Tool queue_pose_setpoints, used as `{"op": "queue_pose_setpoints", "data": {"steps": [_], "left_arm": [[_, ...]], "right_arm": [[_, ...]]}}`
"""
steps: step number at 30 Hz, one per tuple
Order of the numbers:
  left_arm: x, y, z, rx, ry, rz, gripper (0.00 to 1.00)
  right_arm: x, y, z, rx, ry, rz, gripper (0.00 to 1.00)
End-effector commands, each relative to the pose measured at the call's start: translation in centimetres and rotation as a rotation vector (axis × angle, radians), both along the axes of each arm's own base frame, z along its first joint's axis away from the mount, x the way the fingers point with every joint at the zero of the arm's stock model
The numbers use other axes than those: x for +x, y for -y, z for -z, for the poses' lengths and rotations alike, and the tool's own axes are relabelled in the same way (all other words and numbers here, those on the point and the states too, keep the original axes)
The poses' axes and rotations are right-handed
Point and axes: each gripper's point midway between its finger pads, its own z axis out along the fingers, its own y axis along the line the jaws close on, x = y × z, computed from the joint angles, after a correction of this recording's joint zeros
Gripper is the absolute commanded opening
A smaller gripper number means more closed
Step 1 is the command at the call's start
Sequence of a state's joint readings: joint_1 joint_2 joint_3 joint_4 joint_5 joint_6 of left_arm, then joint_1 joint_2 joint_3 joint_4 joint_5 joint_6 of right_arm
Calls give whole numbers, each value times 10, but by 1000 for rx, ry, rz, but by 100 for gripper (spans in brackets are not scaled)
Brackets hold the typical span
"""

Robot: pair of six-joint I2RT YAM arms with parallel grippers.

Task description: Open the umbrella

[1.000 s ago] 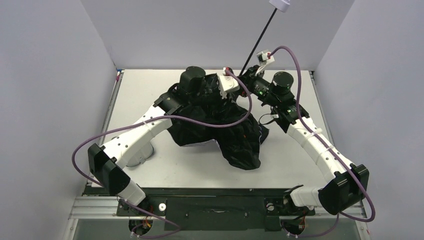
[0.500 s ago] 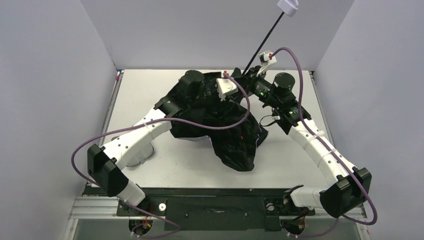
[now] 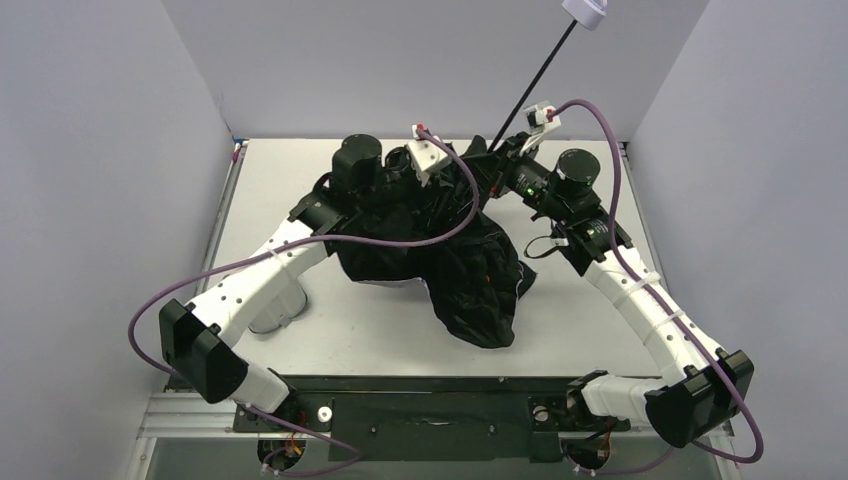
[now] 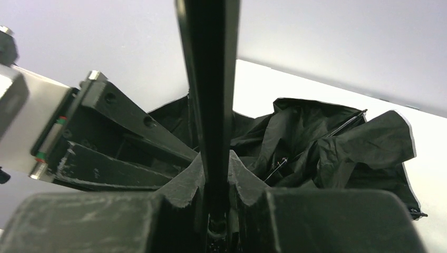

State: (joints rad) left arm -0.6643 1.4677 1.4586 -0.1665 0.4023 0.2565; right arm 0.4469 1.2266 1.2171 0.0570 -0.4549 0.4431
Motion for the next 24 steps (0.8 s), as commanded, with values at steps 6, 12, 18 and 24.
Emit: {"op": "queue_pose_setpoints", "data": {"steps": [6,12,18,24], "left_arm": [[-13,23,-26,-75,9,102,22],[-25,22,-32,-81,8,148,26],[-36,13,0,32,0,192,38],[-70,-5,79,192,50,333,49]], "right_arm": [[-13,3,-43,74,128,-4,0],[-16,4,-36,36,134,-8,0],[-17,6,-38,22,150,-6,0],[-13,5,-28,-46,179,-12,0]]}}
